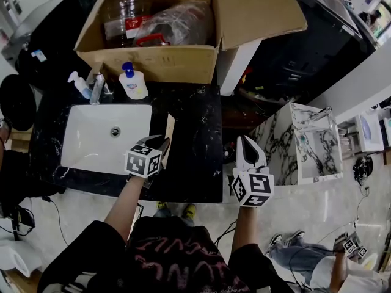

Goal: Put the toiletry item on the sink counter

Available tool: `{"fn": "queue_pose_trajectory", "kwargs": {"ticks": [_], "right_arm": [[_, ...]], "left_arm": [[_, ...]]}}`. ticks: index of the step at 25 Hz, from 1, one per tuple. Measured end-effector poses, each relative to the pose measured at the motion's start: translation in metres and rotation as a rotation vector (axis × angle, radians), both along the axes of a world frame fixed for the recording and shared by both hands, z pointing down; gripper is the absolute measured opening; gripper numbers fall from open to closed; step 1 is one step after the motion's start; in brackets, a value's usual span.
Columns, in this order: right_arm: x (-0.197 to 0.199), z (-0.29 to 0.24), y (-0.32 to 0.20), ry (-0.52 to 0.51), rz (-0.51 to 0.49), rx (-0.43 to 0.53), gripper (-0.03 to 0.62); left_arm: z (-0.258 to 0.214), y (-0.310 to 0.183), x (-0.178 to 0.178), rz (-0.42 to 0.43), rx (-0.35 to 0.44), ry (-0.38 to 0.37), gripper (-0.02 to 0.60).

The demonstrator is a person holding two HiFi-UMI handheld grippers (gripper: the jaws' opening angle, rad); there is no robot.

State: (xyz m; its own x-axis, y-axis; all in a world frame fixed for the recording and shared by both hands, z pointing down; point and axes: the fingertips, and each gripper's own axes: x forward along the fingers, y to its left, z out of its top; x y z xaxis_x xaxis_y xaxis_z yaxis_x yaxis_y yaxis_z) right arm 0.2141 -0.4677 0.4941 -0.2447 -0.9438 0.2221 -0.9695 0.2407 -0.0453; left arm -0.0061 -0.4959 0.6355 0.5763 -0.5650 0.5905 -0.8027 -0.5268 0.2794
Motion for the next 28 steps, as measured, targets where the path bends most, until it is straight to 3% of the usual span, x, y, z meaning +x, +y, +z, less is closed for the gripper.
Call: {"fn": "queue_pose_trajectory", "kwargs": {"ticks": [16,28], "right_arm": [[-0.018,-0.018,0.007,-0.013,-0.03,0.041,0.012],[-0.023,-0.034,0.027,-0.017,-0.035,0.073,0.012]], "left_arm": [[-0.028,0.008,-0.021,-0.025,0.065,-0.007,0.051],[-0.078,0.017,-0.036,-0.063,0.198,-0.01,-0.005]]}}
